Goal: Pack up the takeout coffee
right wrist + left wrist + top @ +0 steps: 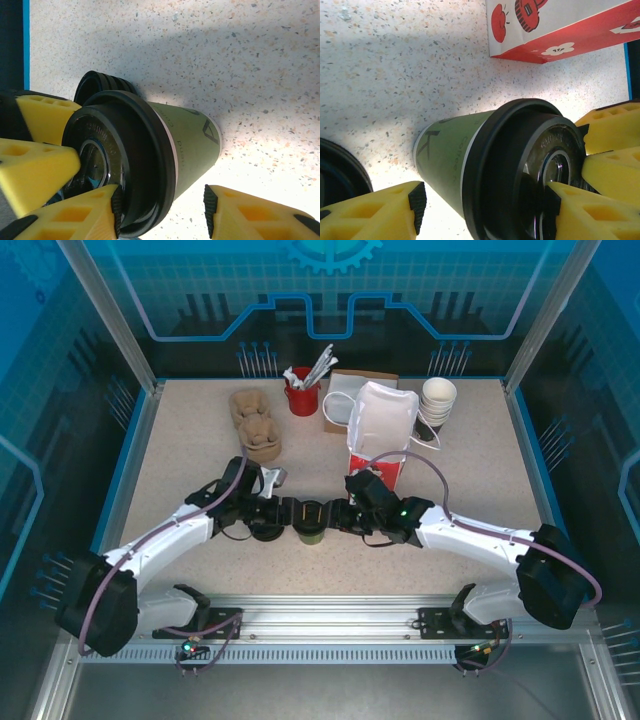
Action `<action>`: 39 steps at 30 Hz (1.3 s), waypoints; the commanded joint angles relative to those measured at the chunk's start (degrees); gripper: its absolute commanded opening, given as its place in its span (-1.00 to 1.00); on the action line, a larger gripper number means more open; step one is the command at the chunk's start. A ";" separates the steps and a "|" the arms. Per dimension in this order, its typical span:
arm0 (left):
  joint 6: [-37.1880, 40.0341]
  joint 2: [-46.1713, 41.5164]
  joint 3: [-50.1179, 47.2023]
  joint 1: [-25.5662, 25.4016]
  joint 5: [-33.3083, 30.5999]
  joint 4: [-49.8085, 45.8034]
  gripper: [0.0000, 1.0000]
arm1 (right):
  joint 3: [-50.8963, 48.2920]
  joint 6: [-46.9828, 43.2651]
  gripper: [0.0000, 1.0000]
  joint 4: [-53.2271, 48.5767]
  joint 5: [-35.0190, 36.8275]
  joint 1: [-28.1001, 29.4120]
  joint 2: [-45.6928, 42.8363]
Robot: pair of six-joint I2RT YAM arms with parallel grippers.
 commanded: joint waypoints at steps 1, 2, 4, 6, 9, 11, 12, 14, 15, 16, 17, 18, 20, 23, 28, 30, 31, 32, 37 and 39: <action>1.84 -1.11 3.17 0.39 -2.72 -6.19 0.29 | 1.72 -1.47 -0.01 -5.68 1.28 0.60 0.51; 1.99 -1.11 3.60 0.41 -2.80 -6.46 0.30 | 1.91 -1.55 -0.01 -5.78 1.08 0.59 0.47; 2.23 -1.11 4.44 0.38 -2.92 -7.17 0.30 | 2.34 -1.60 0.00 -6.02 0.97 0.61 0.39; 2.47 -1.21 5.39 0.39 -3.24 -8.14 0.30 | 2.78 -1.80 0.01 -6.29 0.80 0.56 0.16; 2.78 -2.15 6.61 0.37 -3.72 -9.31 0.31 | 3.25 -2.21 0.04 -7.16 0.75 0.59 -0.30; 3.03 -3.07 7.46 0.35 -4.33 -9.97 0.31 | 4.47 -2.53 0.08 -7.75 0.57 0.58 -0.62; 3.09 -3.29 7.75 0.35 -4.51 -10.35 0.31 | 5.12 -2.68 0.09 -7.89 0.50 0.58 -0.80; 3.37 -3.81 8.59 0.31 -4.87 -11.31 0.32 | 5.74 -2.89 0.11 -8.23 0.40 0.61 -1.20; 3.48 -3.87 8.96 0.30 -4.99 -11.66 0.32 | 5.98 -3.10 0.12 -8.41 0.30 0.58 -1.39; 3.57 -4.08 9.35 0.31 -5.13 -12.07 0.32 | 6.28 -3.18 0.13 -8.66 0.34 0.65 -1.61; 3.66 -4.21 9.68 0.31 -5.41 -12.54 0.31 | 6.64 -3.38 0.13 -8.96 0.32 0.59 -1.84; 3.78 -4.43 9.92 0.30 -5.59 -12.82 0.32 | 6.89 -3.56 0.14 -9.17 0.31 0.61 -1.98; 3.84 -5.00 10.54 0.32 -6.16 -13.50 0.32 | 7.56 -3.84 0.14 -10.02 0.31 0.57 -2.45; 3.72 -6.07 12.09 0.30 -8.02 -15.04 0.31 | 8.67 -4.59 0.14 -11.50 -0.15 0.64 -3.67; 3.14 -8.49 15.43 0.37 -13.08 -17.03 0.34 | 11.63 -7.09 0.13 -15.95 0.44 0.59 -7.92; 3.05 -9.14 16.81 0.39 -15.22 -17.56 0.36 | 13.09 -8.43 0.13 -18.01 0.82 0.58 -9.72; 2.92 -9.45 17.58 0.46 -16.31 -17.74 0.37 | 13.89 -9.16 0.13 -19.25 1.01 0.55 -10.74; 2.80 -9.67 18.23 0.41 -17.43 -17.92 0.38 | 14.75 -9.88 0.13 -20.35 1.15 0.45 -11.47; 0.80 -9.41 21.90 1.38 -24.81 -17.89 0.50 | 18.97 -14.44 0.11 -26.50 1.95 -0.92 -16.36; -0.84 -8.41 23.08 3.20 -26.74 -17.62 0.53 | 20.11 -16.32 0.11 -27.99 1.28 -2.57 -18.36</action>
